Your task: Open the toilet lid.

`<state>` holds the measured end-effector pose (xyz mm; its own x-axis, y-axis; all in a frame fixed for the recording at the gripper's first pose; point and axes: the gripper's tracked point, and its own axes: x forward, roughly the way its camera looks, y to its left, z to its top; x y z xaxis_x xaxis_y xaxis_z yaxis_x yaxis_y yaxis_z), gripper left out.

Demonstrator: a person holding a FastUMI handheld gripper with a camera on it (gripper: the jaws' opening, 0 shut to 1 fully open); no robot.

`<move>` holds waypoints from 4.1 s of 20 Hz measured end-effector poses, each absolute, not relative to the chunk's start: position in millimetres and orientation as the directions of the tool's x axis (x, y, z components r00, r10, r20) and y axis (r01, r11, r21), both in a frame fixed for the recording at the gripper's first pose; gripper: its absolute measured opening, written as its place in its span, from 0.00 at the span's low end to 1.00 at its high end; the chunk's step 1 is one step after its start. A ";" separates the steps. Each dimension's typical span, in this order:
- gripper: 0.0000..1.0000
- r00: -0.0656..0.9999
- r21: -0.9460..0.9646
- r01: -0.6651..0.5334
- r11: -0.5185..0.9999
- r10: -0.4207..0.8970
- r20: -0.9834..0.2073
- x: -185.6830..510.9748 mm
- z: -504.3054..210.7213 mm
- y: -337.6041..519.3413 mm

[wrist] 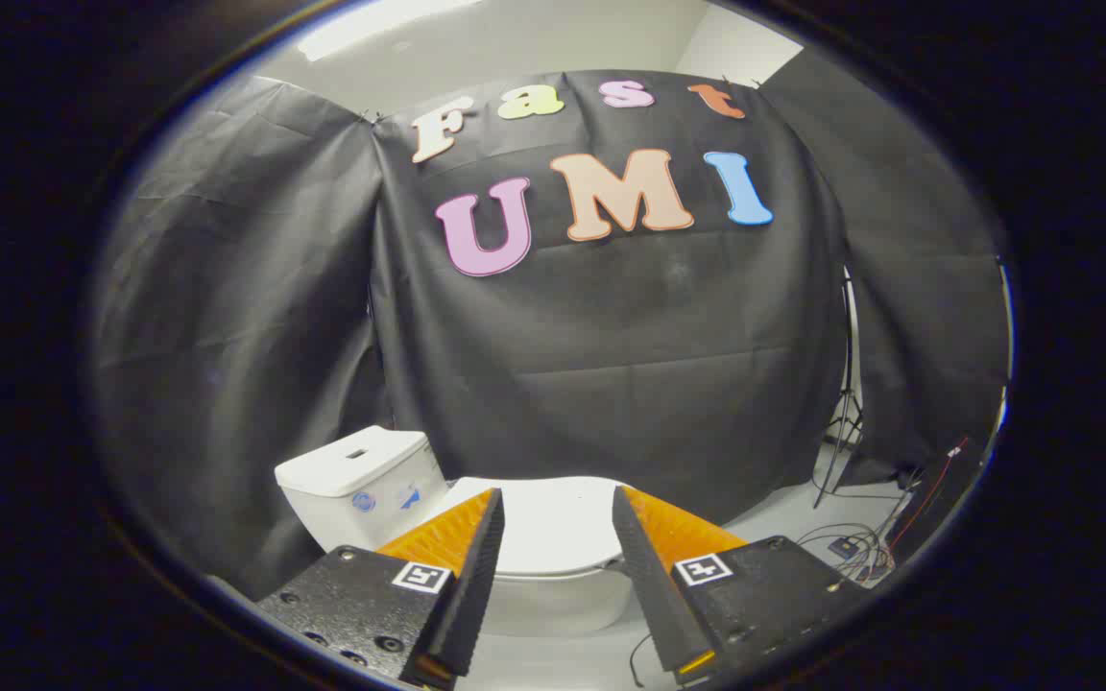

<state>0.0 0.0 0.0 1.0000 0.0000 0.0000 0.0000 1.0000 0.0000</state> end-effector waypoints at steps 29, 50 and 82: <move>0.70 1.000 0.277 0.010 0.961 -0.017 0.023 19.6 -20.4 -29.2; 0.62 0.993 0.954 -0.041 0.298 -0.093 0.072 147.2 -182.7 -94.9; 0.00 0.994 0.976 -0.078 0.204 -0.054 0.091 238.1 -167.7 -105.8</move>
